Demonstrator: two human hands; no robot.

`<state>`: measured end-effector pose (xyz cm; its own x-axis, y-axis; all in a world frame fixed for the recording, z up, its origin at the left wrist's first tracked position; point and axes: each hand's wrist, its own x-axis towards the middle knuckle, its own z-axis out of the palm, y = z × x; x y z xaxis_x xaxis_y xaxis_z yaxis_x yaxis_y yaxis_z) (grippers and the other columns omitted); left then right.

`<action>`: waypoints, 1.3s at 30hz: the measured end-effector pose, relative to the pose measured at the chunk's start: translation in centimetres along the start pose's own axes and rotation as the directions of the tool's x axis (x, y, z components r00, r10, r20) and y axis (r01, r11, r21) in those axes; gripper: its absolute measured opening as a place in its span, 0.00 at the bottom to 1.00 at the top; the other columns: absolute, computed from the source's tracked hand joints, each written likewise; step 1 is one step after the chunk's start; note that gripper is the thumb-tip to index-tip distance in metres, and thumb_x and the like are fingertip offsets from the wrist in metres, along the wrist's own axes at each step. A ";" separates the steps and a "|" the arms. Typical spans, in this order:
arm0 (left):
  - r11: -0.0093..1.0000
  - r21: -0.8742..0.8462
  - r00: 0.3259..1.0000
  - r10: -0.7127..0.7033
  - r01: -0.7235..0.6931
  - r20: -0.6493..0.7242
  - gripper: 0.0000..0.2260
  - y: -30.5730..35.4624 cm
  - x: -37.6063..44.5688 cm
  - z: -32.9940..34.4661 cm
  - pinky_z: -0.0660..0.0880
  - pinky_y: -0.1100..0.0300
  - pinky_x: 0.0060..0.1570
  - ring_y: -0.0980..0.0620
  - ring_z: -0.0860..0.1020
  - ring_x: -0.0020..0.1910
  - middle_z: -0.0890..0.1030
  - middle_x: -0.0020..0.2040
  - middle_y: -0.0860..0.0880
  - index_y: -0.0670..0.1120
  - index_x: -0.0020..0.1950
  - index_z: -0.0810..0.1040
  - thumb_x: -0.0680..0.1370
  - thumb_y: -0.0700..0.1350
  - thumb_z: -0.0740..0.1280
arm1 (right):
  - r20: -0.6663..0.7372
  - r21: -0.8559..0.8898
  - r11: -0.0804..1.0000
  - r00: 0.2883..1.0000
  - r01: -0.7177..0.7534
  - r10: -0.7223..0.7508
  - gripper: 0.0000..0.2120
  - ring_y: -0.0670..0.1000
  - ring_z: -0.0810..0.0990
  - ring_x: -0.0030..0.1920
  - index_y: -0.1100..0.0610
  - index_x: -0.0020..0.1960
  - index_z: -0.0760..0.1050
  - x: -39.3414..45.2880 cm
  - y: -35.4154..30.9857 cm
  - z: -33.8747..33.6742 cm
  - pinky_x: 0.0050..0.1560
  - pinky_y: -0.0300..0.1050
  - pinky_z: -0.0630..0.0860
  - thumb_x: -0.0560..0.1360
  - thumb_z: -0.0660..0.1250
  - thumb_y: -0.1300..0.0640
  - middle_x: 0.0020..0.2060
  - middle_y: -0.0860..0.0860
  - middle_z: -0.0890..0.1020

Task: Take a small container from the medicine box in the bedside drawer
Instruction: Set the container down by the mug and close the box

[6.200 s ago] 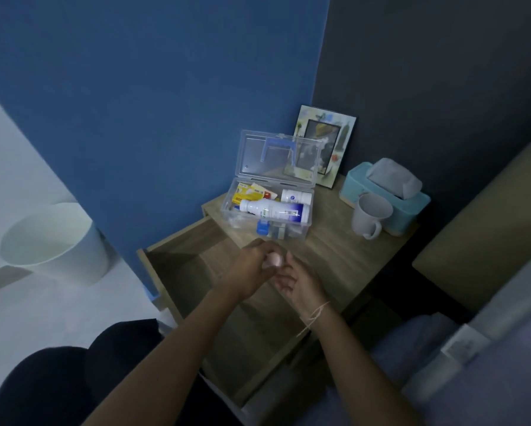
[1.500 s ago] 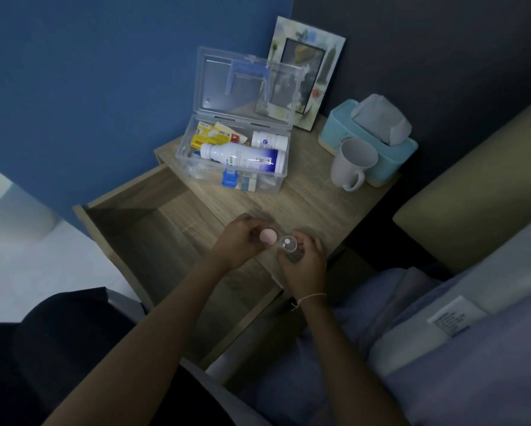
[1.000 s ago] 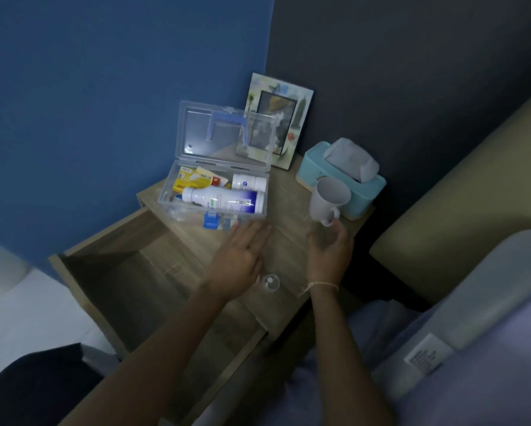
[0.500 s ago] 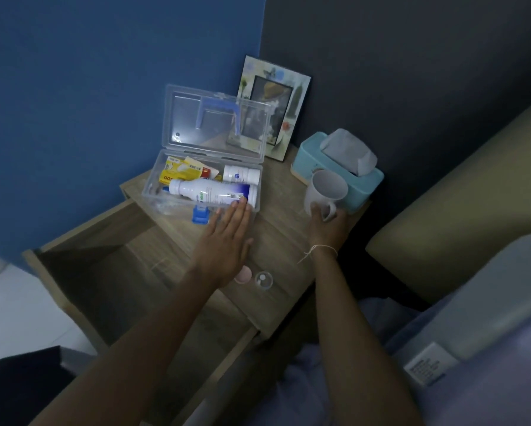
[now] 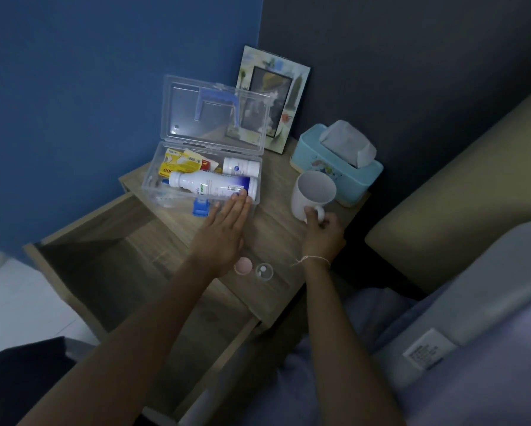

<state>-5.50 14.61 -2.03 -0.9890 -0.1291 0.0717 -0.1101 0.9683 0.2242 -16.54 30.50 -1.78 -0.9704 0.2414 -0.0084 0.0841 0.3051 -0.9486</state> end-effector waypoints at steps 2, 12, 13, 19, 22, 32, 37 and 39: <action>1.000 0.002 1.000 0.006 -0.006 0.012 0.29 -0.1 0.1 -0.1 0.36 0.54 0.73 0.51 0.35 0.75 0.39 0.78 0.46 0.46 0.76 0.36 0.82 0.47 0.52 | -0.009 -0.024 0.999 0.999 0.033 -0.034 0.13 0.51 0.79 0.39 0.59 0.40 0.75 -1.8 0.4 -0.5 0.41 0.43 0.73 0.71 0.74 0.51 0.38 0.55 0.82; 0.999 -0.033 1.000 -0.005 0.006 0.022 0.26 -0.1 0.1 -0.3 0.41 0.51 0.76 0.50 0.40 0.77 0.42 0.79 0.46 0.45 0.76 0.40 0.83 0.50 0.48 | -0.022 -0.056 0.997 0.998 0.058 -0.060 0.14 0.54 0.81 0.38 0.62 0.39 0.77 -7.1 2.2 -3.3 0.41 0.47 0.76 0.68 0.77 0.53 0.36 0.55 0.83; 0.999 -0.034 1.000 -0.006 0.007 0.022 0.26 -0.1 0.1 -0.3 0.41 0.51 0.76 0.50 0.41 0.77 0.43 0.79 0.45 0.45 0.77 0.40 0.83 0.50 0.48 | -0.022 -0.061 0.996 0.998 0.057 -0.058 0.14 0.55 0.81 0.39 0.62 0.40 0.77 -7.4 2.4 -3.5 0.42 0.49 0.77 0.68 0.77 0.53 0.37 0.56 0.84; 0.999 -0.041 0.999 -0.014 0.015 0.031 0.26 0.1 0.0 -0.3 0.44 0.49 0.77 0.49 0.41 0.78 0.43 0.79 0.45 0.45 0.77 0.41 0.83 0.51 0.48 | 0.040 -0.033 0.996 0.996 0.079 -0.078 0.11 0.54 0.83 0.41 0.59 0.42 0.76 -8.7 2.8 -4.3 0.42 0.47 0.78 0.70 0.76 0.55 0.39 0.56 0.84; 0.999 -0.047 0.999 -0.024 0.025 0.029 0.26 0.1 0.0 -0.2 0.43 0.49 0.77 0.50 0.41 0.78 0.43 0.79 0.46 0.45 0.77 0.42 0.83 0.51 0.48 | 0.098 0.074 0.997 0.995 0.025 -0.032 0.13 0.52 0.85 0.47 0.58 0.50 0.74 -8.9 2.9 -4.4 0.48 0.46 0.81 0.71 0.75 0.59 0.47 0.57 0.85; 0.996 -0.077 0.999 -0.040 0.040 0.009 0.27 0.5 -1.0 -0.8 0.42 0.53 0.76 0.49 0.42 0.78 0.44 0.79 0.45 0.45 0.77 0.43 0.82 0.53 0.48 | 0.136 -0.008 0.996 0.987 0.086 -0.084 0.29 0.52 0.79 0.61 0.57 0.69 0.71 -10.1 2.6 -4.1 0.60 0.44 0.75 0.71 0.74 0.51 0.61 0.55 0.81; 0.994 -0.056 0.995 -0.092 0.095 0.041 0.28 1.0 -2.7 -1.4 0.44 0.49 0.77 0.45 0.43 0.78 0.42 0.79 0.44 0.45 0.77 0.42 0.82 0.54 0.48 | 0.157 -0.025 0.984 0.973 0.177 -0.171 0.36 0.55 0.68 0.72 0.59 0.74 0.63 -10.7 1.7 -3.8 0.70 0.52 0.67 0.71 0.74 0.52 0.73 0.58 0.68; 0.992 -0.060 0.993 -0.112 0.113 0.026 0.28 1.2 -3.6 -1.8 0.44 0.49 0.77 0.46 0.43 0.78 0.43 0.79 0.44 0.44 0.77 0.42 0.82 0.54 0.48 | 0.165 -0.021 0.975 0.962 0.223 -0.217 0.37 0.54 0.63 0.75 0.59 0.76 0.60 -11.2 1.3 -3.9 0.73 0.50 0.64 0.72 0.73 0.53 0.75 0.57 0.63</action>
<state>-1.93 15.81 -0.27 -0.9727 -0.2312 0.0209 -0.2155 0.9329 0.2884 -4.69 31.81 -1.74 -0.9893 0.0144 0.1452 -0.1296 0.3703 -0.9198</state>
